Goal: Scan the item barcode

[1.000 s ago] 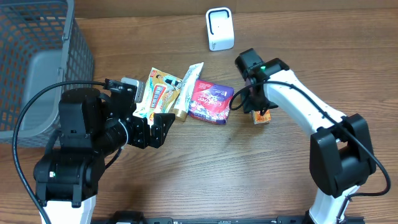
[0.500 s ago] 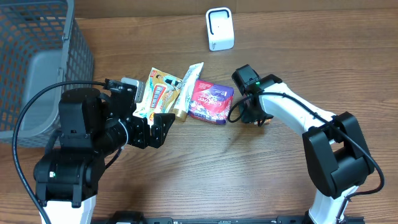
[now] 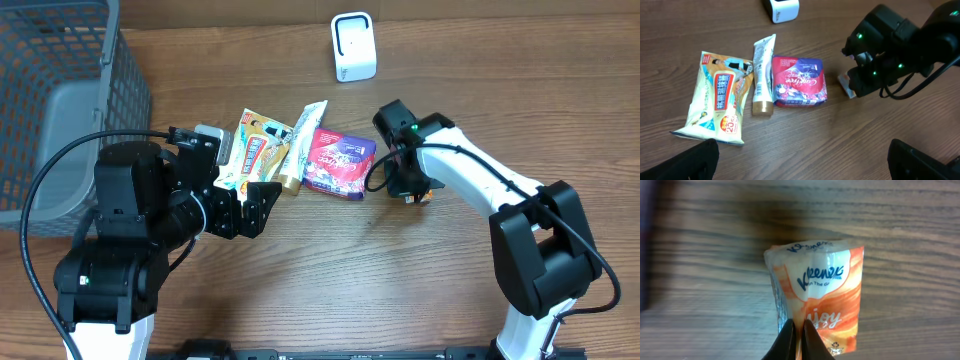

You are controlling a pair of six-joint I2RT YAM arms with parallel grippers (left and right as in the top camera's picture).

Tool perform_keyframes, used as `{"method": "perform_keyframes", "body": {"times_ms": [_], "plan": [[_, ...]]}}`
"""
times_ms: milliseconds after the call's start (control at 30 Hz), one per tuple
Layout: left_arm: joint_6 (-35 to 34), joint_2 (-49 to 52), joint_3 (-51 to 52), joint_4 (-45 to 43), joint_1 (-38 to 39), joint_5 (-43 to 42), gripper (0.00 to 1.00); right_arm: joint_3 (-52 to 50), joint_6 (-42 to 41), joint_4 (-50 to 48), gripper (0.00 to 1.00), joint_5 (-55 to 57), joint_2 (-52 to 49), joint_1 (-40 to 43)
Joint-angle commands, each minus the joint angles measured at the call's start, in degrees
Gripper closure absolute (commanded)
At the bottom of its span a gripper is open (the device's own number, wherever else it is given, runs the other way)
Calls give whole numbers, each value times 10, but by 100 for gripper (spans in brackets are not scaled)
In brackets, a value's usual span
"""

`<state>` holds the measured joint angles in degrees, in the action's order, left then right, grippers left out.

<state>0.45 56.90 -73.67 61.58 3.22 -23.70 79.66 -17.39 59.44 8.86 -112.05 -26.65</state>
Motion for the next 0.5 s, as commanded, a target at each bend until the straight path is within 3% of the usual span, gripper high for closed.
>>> {"method": "perform_keyframes", "body": {"times_ms": [0, 200, 467], "plan": [[13, 0, -11, -1, -4, 3, 0, 65, -3, 28, 96, -51, -1, 6], [13, 0, -11, -1, -4, 3, 0, 154, 42, 73, 96, -193, 2, 25], [13, 0, -11, -1, -4, 3, 0, 155, 116, 43, 96, -494, 2, 68]]}}
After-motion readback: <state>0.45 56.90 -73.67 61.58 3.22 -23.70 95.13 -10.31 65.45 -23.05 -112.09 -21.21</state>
